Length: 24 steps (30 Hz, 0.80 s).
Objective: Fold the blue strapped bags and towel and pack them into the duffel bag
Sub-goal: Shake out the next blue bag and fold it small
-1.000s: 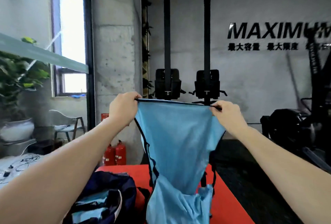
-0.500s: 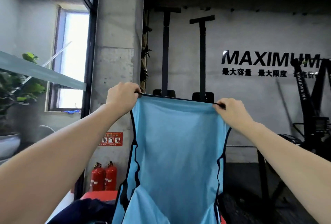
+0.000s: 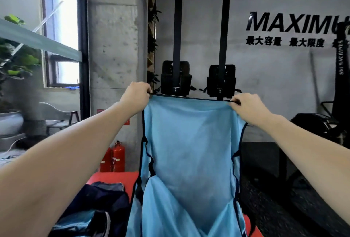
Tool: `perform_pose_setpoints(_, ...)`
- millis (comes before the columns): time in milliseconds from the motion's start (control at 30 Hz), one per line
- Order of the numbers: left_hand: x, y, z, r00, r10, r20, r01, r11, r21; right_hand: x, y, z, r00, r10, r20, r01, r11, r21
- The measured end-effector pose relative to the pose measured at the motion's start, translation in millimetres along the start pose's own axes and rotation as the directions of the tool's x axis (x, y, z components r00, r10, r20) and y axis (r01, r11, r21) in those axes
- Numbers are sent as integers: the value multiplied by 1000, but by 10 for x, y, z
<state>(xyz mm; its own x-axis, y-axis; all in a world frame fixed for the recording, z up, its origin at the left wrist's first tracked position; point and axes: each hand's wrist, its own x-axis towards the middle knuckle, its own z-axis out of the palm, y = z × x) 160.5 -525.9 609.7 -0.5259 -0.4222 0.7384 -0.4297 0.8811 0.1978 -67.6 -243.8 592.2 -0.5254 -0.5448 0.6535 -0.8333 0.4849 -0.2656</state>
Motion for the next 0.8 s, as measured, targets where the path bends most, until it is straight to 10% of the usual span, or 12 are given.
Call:
perform_pose_setpoints(500,-2765,-519,1886,840,-50,541,119,988,-95,-2329,798,2218,863,162,479,-197,980,25)
perform_pose_setpoints(800,-3795,-762,2402,836,-96,541,174,980,-95,-3255,810,2692,835,168,525,-245,966,80)
